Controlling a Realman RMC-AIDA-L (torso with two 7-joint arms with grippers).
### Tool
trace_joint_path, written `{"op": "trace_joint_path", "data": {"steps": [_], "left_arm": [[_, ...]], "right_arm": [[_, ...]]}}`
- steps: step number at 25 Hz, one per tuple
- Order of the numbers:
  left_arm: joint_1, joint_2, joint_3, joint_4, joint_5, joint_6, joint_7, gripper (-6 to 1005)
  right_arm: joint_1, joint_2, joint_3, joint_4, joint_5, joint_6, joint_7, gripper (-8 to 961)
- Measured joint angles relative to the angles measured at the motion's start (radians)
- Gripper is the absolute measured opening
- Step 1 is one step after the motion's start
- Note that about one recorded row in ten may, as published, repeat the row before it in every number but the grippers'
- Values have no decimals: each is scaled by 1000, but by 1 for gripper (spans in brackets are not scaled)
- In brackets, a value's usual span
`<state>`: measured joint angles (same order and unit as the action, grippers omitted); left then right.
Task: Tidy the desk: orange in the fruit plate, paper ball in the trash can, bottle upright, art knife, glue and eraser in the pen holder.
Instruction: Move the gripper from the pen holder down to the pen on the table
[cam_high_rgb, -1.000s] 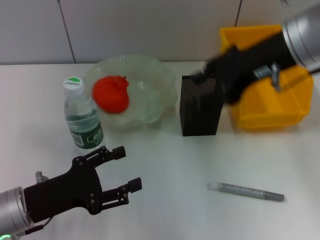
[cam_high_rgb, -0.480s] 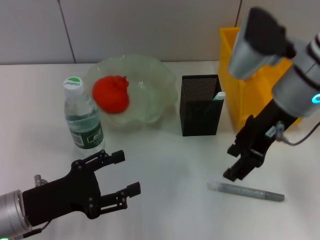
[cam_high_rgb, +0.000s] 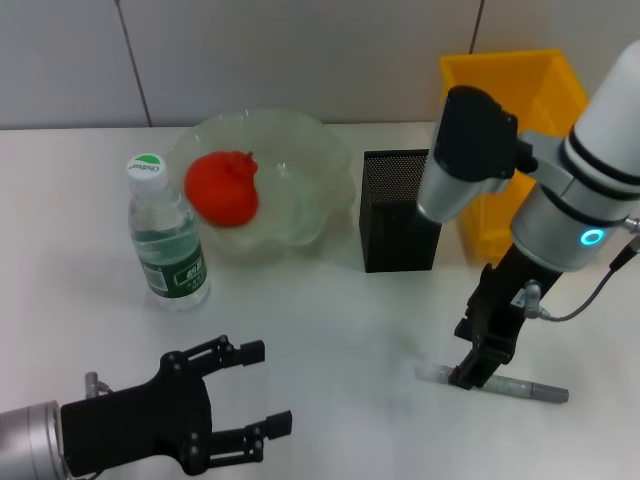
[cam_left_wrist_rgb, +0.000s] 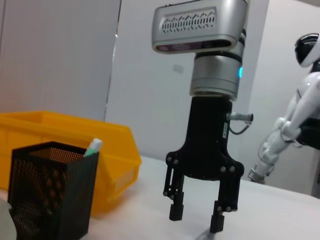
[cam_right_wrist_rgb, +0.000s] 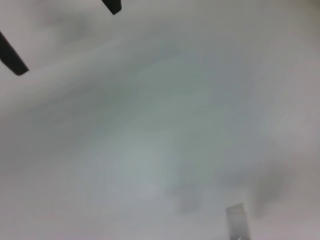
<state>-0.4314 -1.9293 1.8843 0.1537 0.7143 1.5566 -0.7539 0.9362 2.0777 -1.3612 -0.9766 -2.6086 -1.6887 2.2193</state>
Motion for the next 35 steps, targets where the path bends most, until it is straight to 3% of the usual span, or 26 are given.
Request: {"op": "trace_joint_path", "data": {"steps": [12, 21, 32, 35], "left_arm": [[-3, 0, -3, 3, 4, 3, -7, 842], [-2, 0, -6, 3, -2, 6, -7, 841], [-1, 1, -19, 3, -3, 10, -7, 841], [-2, 1, -20, 3, -3, 10, -7, 841]], "right_arm": [[6, 5, -122, 91, 3, 118, -2, 599], [5, 8, -158, 118, 7, 165, -4, 565], [12, 10, -170, 141, 12, 192, -6, 394], [13, 10, -188, 143, 20, 199, -6, 396]]}}
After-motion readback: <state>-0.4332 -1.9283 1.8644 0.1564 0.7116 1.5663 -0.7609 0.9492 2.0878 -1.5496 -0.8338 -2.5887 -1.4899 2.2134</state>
